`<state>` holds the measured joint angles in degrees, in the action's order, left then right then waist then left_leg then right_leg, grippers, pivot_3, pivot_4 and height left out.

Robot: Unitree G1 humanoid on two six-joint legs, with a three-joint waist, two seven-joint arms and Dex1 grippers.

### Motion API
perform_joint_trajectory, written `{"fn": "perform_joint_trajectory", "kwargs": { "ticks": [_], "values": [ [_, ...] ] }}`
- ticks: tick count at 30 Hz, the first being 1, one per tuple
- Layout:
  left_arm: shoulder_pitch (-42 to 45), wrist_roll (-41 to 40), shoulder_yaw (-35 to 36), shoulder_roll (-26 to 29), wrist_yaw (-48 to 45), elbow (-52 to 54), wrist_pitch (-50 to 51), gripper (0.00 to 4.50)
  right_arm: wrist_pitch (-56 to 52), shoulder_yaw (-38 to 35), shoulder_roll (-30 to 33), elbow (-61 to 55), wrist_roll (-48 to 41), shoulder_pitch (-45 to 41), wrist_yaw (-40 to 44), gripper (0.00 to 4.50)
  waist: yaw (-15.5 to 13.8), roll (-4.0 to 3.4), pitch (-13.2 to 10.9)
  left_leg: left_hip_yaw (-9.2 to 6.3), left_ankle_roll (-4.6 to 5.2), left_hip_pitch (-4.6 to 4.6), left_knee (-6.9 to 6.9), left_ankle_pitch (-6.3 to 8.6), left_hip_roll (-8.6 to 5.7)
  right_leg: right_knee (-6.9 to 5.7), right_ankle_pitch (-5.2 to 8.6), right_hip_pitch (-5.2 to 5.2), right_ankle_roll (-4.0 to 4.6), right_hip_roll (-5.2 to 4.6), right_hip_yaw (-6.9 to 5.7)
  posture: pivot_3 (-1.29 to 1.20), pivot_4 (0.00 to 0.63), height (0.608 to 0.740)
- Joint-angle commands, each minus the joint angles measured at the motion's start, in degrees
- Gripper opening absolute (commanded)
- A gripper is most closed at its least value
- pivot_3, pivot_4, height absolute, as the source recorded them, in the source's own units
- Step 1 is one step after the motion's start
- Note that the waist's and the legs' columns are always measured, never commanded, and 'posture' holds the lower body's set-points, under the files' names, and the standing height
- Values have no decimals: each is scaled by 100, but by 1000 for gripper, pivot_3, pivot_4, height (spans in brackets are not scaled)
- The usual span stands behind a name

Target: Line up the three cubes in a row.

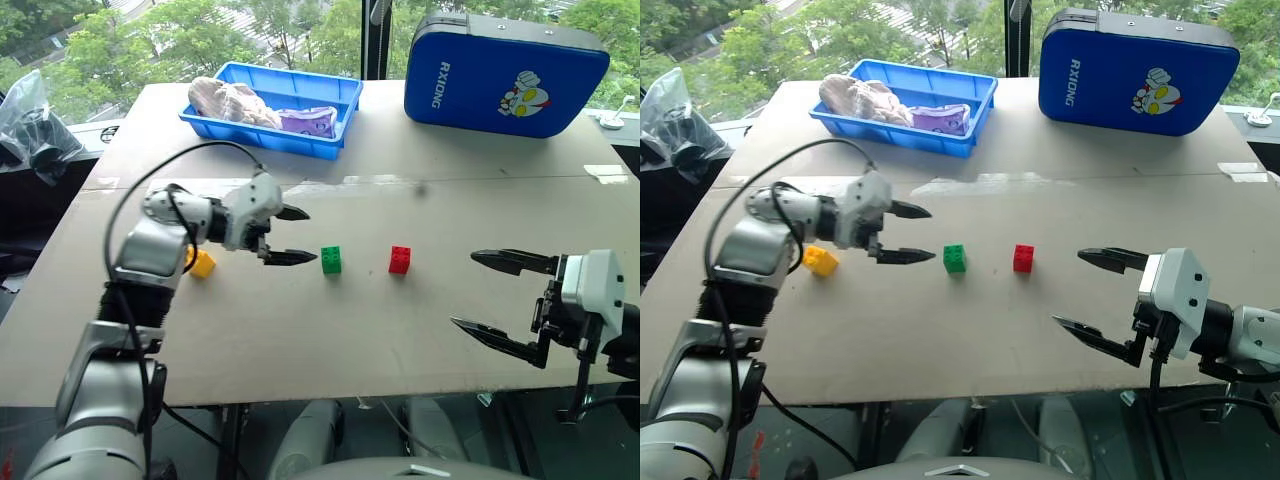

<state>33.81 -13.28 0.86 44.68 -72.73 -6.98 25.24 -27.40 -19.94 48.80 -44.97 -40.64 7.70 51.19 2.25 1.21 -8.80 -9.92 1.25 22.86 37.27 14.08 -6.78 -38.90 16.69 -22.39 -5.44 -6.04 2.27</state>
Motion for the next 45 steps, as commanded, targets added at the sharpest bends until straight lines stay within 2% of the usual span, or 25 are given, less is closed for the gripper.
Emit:
{"fn": "perform_joint_trajectory", "kwargs": {
  "ticks": [1, 6, 10, 16, 21, 30, 32, 34, 35, 36, 37, 38, 39, 42, 45],
  "values": [
    [-393, -240, 839, 306, 828, 676, 953, 4478, 209, 197, 1, 136, 18, -301, 130, 4500, -21, 0, 0, -1, 0, -3, 1, 0, 0, 0, 0, 0, 0, 0, -2, 0, 150, 740],
    [-1226, -269, 1725, 1034, 1589, 1016, 2636, 4478, 393, 700, -98, 529, 162, -754, 318, 4500, -18, 2, -1, -1, 0, -3, -1, 1, 0, 3, 0, -1, 0, 0, -2, 0, 150, 740],
    [-1384, -352, 1869, 1138, 2255, 1419, 3825, 4478, 540, 899, -125, 725, 209, -946, 511, 4500, -94, 2, -2, 0, 1, -3, -7, 1, -1, 3, 0, -3, 0, -1, -1, 0, 150, 740],
    [-1431, -416, 1559, 1156, 2599, 1638, 4158, 4478, 706, 1162, -256, 806, 159, -1326, 733, 4500, -164, 2, -1, 1, 0, -3, -7, 1, -1, 3, 0, -3, 1, -2, 0, 0, 150, 740],
    [-1026, -372, 1124, 1122, 2757, 1206, 3978, 4478, 649, 1243, -286, 793, 144, -1538, 720, 4500, -170, 2, -2, 1, -1, -2, -7, 1, -1, 3, 0, -4, 1, -4, 0, 0, 150, 740],
    [-962, -265, 533, 1223, 2740, 625, 3556, 4478, 522, 1133, -225, 572, 131, -1401, 570, 4500, -148, 2, -2, 5, -2, -1, -17, 1, -1, 4, 0, -12, 1, -5, 7, 0, 150, 740],
    [-954, -238, 480, 1223, 2755, 517, 3437, 3932, 507, 1106, -216, 544, 125, -1373, 534, 4500, -148, 2, -1, 5, -2, 0, -16, 1, -1, 4, 0, -12, 1, -5, 7, 0, 150, 740],
    [-963, -196, 397, 1260, 2729, 459, 3318, 3130, 501, 1078, -199, 528, 123, -1340, 523, 4500, -156, 2, -1, 5, -1, 0, -15, 1, -1, 4, 0, -12, 1, -5, 7, 0, 150, 740],
    [-963, -195, 379, 1265, 2719, 439, 3286, 3033, 500, 1067, -191, 523, 117, -1327, 518, 4500, -157, 2, -1, 5, -1, 1, -15, 1, -1, 4, 0, -12, 1, -6, 7, 0, 150, 740],
    [-968, -203, 369, 1267, 2705, 429, 3254, 2669, 501, 1061, -182, 518, 122, -1311, 512, 4500, -158, 2, -1, 5, -1, 1, -15, 1, -1, 4, 0, -12, 1, -6, 7, 0, 150, 740],
    [-973, -227, 361, 1270, 2647, 412, 3191, 2123, 499, 1065, -176, 513, 124, -1304, 497, 4500, -158, 2, -1, 5, -1, 1, -15, 1, -1, 4, 0, -12, 1, -6, 6, 0, 150, 740],
    [-989, -250, 352, 1287, 2567, 396, 3113, 1851, 495, 1070, -171, 510, 127, -1301, 481, 4500, -153, 2, -1, 5, -1, 1, -15, 1, -1, 4, 0, -12, 1, -6, 6, 0, 150, 740],
    [-1011, -259, 340, 1317, 2489, 383, 3039, 1268, 489, 1076, -167, 509, 129, -1300, 468, 4500, -153, 2, -1, 5, -1, 1, -15, 1, -1, 4, 0, -12, 1, -7, 7, 0, 150, 740],
    [-1119, -265, 334, 1509, 2015, 268, 2480, 1288, 473, 1090, -150, 516, 141, -1300, 432, 4500, -143, 2, -1, 5, -1, 1, -16, 1, -1, 4, 0, -13, 1, -7, 7, 0, 150, 740],
    [-1076, -397, 404, 1618, 1081, 10, 1186, 1288, 479, 1078, -132, 527, 137, -1280, 420, 4500, -155, 2, -2, 5, -2, 1, -18, 1, -1, 4, 0, -15, 2, -11, 7, 0, 150, 740]
  ]
}}
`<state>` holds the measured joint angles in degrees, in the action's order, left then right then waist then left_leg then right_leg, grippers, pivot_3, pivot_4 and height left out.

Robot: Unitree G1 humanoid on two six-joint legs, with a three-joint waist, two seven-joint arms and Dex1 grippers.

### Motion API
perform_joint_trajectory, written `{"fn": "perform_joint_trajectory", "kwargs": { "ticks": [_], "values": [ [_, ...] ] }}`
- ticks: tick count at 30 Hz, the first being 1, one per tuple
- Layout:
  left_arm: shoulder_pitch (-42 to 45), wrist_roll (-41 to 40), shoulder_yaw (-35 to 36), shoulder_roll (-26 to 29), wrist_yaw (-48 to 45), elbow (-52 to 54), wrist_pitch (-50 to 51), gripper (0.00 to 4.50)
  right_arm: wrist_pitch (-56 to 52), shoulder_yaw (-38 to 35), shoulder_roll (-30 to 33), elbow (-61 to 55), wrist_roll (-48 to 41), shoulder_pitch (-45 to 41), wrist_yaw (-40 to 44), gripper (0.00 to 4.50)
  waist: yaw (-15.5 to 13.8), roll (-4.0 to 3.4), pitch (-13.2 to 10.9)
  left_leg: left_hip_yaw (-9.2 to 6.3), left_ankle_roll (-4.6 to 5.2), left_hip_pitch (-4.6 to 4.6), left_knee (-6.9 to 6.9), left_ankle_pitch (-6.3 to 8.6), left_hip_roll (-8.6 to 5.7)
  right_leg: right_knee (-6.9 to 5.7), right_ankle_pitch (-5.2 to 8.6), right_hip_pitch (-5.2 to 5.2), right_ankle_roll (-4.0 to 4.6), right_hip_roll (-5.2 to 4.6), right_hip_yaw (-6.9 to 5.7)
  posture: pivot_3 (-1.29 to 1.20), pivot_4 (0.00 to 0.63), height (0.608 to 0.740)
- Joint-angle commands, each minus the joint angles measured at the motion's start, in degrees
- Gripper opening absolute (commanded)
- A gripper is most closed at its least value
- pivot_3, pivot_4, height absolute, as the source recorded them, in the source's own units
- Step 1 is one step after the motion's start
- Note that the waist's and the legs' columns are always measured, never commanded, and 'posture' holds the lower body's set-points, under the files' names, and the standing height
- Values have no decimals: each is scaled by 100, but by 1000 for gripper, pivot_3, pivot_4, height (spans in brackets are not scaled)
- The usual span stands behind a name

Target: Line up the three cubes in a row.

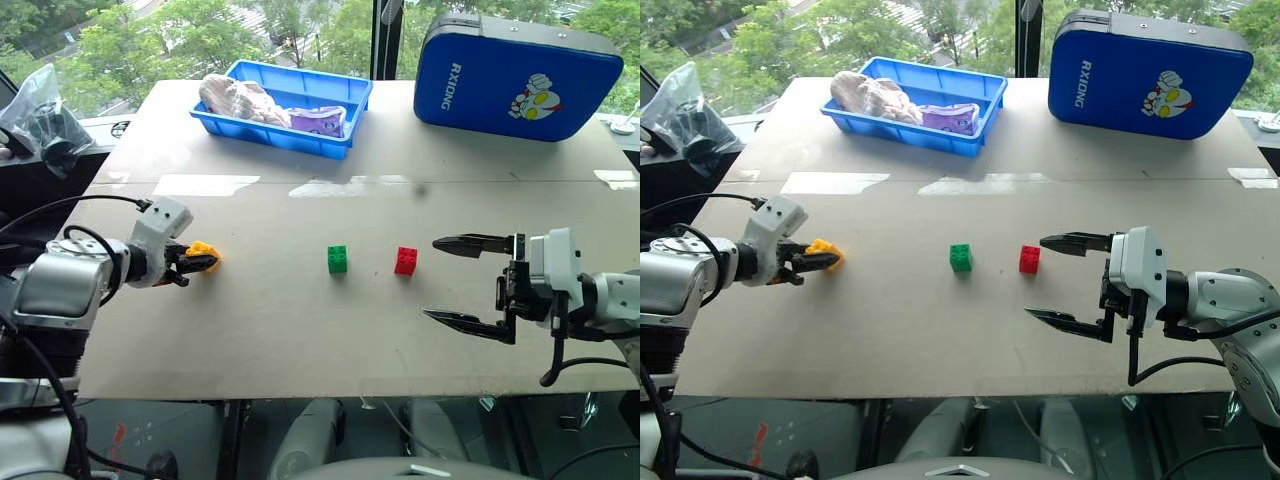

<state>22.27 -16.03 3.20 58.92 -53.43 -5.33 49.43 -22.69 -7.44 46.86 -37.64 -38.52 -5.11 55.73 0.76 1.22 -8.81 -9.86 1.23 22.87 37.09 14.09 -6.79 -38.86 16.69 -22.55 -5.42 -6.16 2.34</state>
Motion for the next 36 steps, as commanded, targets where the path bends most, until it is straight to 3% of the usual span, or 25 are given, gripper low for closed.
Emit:
{"fn": "perform_joint_trajectory", "kwargs": {
  "ticks": [1, 8, 17, 36],
  "values": [
    [121, -143, 177, 161, -1061, -238, -1609, 1288, 11, -169, 64, -194, -73, -1, -34, 4500, -12, 0, 0, -1, 0, 1, 0, 0, 0, 1, 0, 0, 0, -4, -1, 0, 150, 740],
    [969, 234, -643, -317, -2466, -1074, -3769, 1288, -14, -177, 82, -249, -63, 25, -83, 4500, -60, 0, 0, 0, 1, 5, 4, 0, -1, 3, 0, 4, 0, -12, -7, 0, 150, 740],
    [2060, 1093, -1519, -700, -3487, -2791, -5352, 1288, -144, -260, 213, -472, -60, 211, -209, 4500, 25, 1, 0, -1, 1, 9, 4, 0, -2, 1, 0, 2, 0, 7, -8, 0, 150, 740],
    [2568, 1769, -1696, -1109, -3747, -3920, -6461, 1288, -299, -476, 286, -701, -173, 447, -395, 4500, 32, 2, 0, -3, 1, 11, 13, 0, -3, -3, 0, 3, -1, 10, -13, 0, 150, 740]
  ]
}}
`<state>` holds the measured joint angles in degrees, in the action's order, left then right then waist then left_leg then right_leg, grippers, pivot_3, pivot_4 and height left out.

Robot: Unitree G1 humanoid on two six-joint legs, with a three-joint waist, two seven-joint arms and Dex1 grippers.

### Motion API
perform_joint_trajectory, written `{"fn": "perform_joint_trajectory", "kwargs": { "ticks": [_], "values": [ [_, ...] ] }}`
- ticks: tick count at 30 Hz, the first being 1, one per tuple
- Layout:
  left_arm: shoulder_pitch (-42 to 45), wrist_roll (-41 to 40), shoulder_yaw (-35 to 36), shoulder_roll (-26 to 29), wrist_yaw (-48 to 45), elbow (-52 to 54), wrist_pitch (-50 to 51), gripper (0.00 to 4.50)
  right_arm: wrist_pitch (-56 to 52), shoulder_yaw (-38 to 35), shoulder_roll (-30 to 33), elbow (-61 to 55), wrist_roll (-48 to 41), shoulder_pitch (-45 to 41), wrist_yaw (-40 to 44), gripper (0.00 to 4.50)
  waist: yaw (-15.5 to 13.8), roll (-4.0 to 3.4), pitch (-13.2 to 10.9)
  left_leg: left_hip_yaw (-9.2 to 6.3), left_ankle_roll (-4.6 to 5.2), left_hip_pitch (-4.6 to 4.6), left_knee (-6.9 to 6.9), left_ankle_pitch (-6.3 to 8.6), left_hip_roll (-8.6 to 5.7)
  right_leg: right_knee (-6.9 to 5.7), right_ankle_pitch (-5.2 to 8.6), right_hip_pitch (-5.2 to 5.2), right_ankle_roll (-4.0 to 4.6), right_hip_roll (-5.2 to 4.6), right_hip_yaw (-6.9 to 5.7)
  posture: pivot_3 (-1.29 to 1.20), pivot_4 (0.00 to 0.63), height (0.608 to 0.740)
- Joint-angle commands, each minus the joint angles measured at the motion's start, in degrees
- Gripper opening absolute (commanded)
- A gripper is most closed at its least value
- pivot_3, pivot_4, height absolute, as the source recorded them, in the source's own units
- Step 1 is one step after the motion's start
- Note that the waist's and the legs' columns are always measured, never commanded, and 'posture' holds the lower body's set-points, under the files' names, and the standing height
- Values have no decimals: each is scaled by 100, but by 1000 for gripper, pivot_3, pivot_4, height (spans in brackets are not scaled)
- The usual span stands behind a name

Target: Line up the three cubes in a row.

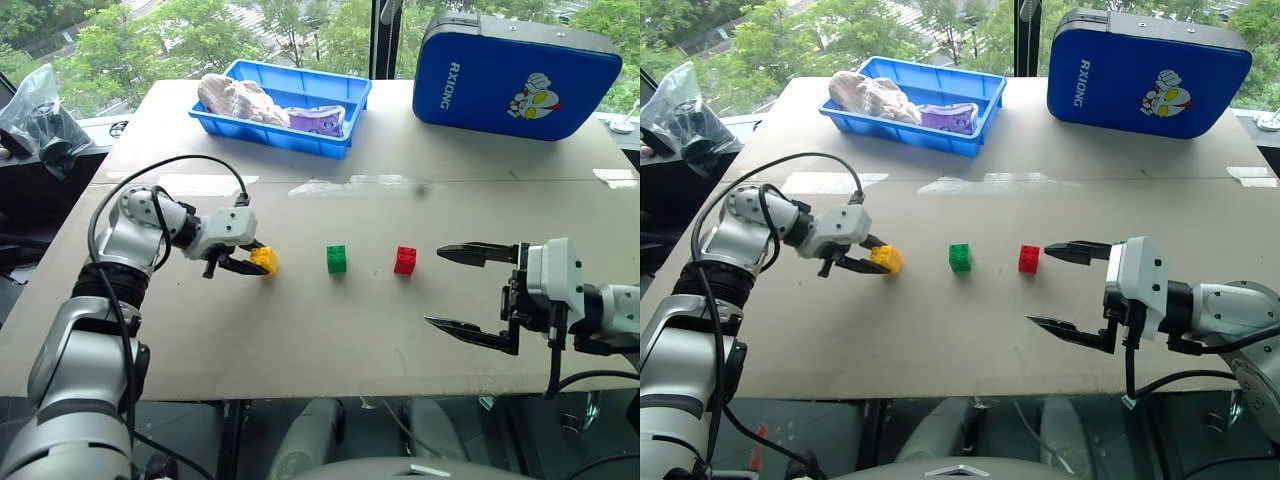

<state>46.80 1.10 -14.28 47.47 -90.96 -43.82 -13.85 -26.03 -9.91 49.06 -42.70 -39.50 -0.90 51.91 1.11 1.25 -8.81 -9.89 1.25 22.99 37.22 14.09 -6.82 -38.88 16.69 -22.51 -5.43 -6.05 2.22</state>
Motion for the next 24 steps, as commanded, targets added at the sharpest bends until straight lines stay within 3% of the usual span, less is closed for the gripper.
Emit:
{"fn": "perform_joint_trajectory", "kwargs": {
  "ticks": [1, 9, 11, 13, 14, 16, 19, 24],
  "values": [
    [115, 57, 58, 30, 3, -84, -133, 1288, 39, -233, 69, -185, -73, 28, -10, 4500, -2, 0, 0, -1, 0, 0, 1, 0, 0, -1, 0, 0, 0, 0, -1, 0, 150, 740],
    [76, 103, 84, -62, 136, -144, -121, 1288, 36, -242, 70, -179, -84, 28, -20, 4500, -8, 0, 0, -1, 0, -3, 5, 0, 0, -4, 0, 1, 0, 0, -2, 0, 150, 740],
    [74, 54, 138, -99, 183, -130, -18, 2409, 36, -257, 74, -187, -89, 48, -18, 4500, -13, 0, 1, -1, 0, -4, 7, 0, 0, -4, 0, 2, 0, 0, -2, 0, 150, 740],
    [16, -30, 204, -60, 157, 31, 97, 3102, 29, -278, 80, -193, -103, 76, -15, 4500, -14, 2, 0, -3, 0, -4, 8, 0, 0, -4, 0, 3, -1, 0, -4, 0, 150, 740],
    [-66, -110, 267, 11, 120, 211, 217, 3702, 20, -295, 82, -199, -115, 101, -20, 4500, -11, 2, 0, -3, 1, -2, 9, 0, 0, -3, 0, 2, -1, 0, -5, 0, 150, 740],
    [-432, -398, 540, 256, 113, 884, 666, 4482, 6, -399, 56, -227, -158, 248, -44, 4500, 18, 1, 0, -3, 1, -1, 6, 0, 0, -2, 0, 3, -1, 0, -1, 0, 150, 740],
    [-1122, -913, 1020, 623, 149, 2019, 1603, 4482, 55, -616, 3, -217, -172, 603, -2, 4500, 101, 1, 0, -4, 0, 0, 0, 0, 1, -1, 0, 0, 0, 0, 0, 0, 150, 740],
    [-2946, -1923, 2552, 832, 1256, 4254, 3556, 4482, 202, -950, -113, -7, 94, 1150, -100, 4500, 129, -3, 1, 0, 1, -6, -10, 1, 3, 0, 0, -3, 0, -2, 16, 0, 150, 740]
  ]
}}
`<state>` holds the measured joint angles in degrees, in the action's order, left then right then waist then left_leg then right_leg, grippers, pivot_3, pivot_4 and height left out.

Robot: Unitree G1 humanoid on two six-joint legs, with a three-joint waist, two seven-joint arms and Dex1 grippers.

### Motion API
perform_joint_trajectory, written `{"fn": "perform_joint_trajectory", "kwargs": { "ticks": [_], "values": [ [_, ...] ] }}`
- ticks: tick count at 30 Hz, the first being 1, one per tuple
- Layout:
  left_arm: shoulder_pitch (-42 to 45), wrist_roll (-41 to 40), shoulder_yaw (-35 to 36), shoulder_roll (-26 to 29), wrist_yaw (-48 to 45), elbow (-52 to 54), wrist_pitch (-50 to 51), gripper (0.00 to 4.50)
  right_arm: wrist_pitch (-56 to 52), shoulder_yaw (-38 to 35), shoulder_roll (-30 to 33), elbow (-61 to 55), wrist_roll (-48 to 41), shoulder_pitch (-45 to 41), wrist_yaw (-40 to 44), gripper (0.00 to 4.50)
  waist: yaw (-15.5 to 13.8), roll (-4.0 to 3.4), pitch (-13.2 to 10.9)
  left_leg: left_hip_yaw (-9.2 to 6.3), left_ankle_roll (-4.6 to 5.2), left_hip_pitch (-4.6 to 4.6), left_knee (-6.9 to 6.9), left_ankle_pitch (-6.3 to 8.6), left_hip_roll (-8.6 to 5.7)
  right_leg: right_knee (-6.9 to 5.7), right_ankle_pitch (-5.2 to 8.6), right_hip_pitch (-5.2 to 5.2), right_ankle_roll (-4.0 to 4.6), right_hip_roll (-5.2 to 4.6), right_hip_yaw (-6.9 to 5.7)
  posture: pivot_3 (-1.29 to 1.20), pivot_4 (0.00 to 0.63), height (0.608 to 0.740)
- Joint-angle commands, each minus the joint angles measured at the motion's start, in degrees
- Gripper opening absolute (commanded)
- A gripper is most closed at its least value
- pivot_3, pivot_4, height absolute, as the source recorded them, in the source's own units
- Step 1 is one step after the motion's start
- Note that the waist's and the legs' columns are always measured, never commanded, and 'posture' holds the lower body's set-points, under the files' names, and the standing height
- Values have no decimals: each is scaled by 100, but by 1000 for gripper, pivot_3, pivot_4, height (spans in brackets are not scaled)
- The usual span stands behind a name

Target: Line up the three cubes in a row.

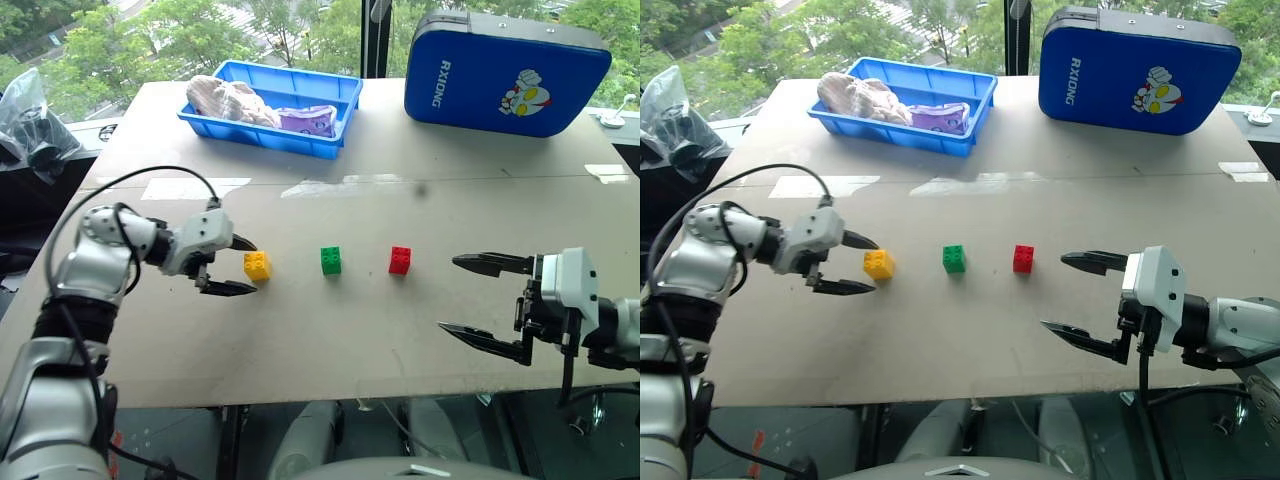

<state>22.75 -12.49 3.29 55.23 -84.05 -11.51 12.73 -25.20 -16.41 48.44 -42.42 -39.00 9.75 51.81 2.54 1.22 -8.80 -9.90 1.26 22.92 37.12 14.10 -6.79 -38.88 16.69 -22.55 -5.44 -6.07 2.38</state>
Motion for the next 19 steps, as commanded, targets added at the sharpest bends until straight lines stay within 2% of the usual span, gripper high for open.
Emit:
{"fn": "perform_joint_trajectory", "kwargs": {
  "ticks": [1, 5, 9, 13, 16, 19],
  "values": [
    [-926, -743, 1122, -77, 877, 1448, 1227, 4482, 147, -326, -53, 22, 119, 210, -53, 4500, -33, -2, 0, -1, 1, -6, 1, 0, 0, -2, 0, 3, 0, 0, -2, 0, 150, 740],
    [-2405, -1573, 2185, -899, 2061, 3136, 2445, 4482, 360, -568, -22, 385, 377, 845, 303, 4500, -121, -4, 2, 1, 23, -21, 4, 14, 1, 0, 0, 17, 0, -1, -3, 0, 150, 740],
    [-3603, -2034, 2820, -1583, 2783, 4253, 2880, 4482, 431, -950, -40, 547, 410, 1295, 478, 4500, -212, -3, 3, 4, 25, -19, 6, 16, 2, 4, 0, 18, 0, -4, -1, 0, 150, 740],
    [-4453, -2201, 3208, -1906, 3043, 4617, 2768, 4482, 493, -1166, -87, 636, 455, 1563, 583, 4500, -290, -10, 6, 6, 26, -36, 4, 18, 8, 10, -1, 41, 5, -14, -5, 0, 150, 740],
    [-4831, -2322, 3500, -2042, 3025, 4558, 2635, 4482, 540, -1296, -87, 776, 511, 1728, 704, 4500, -339, -13, 8, 7, 27, -41, 4, 19, 8, 16, -1, 45, 5, -13, -7, 0, 150, 740],
    [-5052, -2356, 3496, -2037, 3018, 4560, 2469, 4482, 617, -1395, -69, 895, 564, 1878, 843, 4500, -347, -12, 8, 6, 32, -38, 4, 22, 8, 45, -1, 58, 5, -12, -13, 0, 150, 740]
  ]
}}
